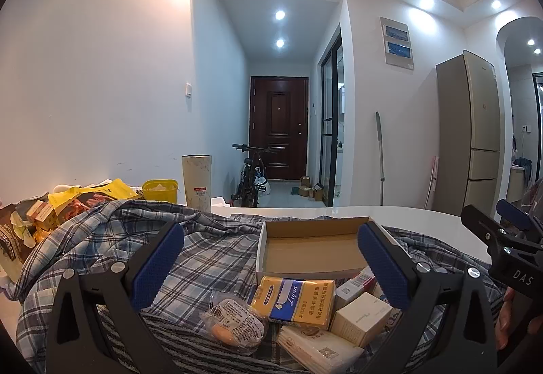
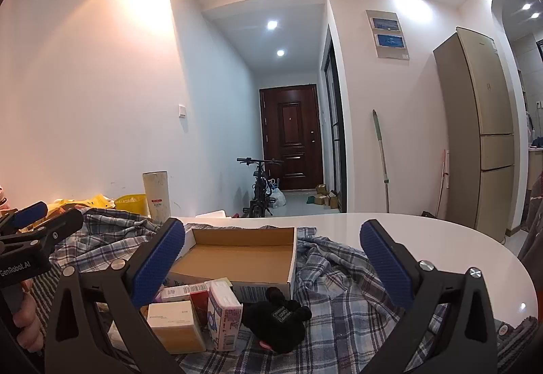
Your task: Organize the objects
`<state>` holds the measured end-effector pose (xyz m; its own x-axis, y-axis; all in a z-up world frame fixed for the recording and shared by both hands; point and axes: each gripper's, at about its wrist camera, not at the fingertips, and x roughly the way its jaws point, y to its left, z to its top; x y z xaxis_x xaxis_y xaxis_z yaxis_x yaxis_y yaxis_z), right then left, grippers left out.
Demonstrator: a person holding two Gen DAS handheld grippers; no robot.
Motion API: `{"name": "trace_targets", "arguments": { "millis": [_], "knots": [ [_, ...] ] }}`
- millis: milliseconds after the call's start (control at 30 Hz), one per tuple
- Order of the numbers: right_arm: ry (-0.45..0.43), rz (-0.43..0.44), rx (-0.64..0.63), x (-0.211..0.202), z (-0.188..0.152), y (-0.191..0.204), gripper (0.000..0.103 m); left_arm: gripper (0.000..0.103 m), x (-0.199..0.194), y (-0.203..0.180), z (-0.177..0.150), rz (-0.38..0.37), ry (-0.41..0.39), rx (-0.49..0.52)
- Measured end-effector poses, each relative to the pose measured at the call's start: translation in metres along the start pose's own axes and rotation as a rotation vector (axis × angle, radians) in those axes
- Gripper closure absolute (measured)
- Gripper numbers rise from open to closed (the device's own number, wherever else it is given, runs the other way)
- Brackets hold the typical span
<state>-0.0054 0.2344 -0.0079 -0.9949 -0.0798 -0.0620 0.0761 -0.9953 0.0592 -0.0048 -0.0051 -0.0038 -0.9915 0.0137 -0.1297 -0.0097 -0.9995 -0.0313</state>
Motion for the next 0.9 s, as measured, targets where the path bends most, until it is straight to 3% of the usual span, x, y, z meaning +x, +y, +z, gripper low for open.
{"name": "trace_targets", "arguments": {
  "millis": [900],
  "knots": [
    [0.008, -0.005, -0.008, 0.0016, -0.0002, -0.0005, 0.000, 0.000, 0.0002, -0.0014, -0.0001, -0.001, 0.005, 0.002]
  ]
}}
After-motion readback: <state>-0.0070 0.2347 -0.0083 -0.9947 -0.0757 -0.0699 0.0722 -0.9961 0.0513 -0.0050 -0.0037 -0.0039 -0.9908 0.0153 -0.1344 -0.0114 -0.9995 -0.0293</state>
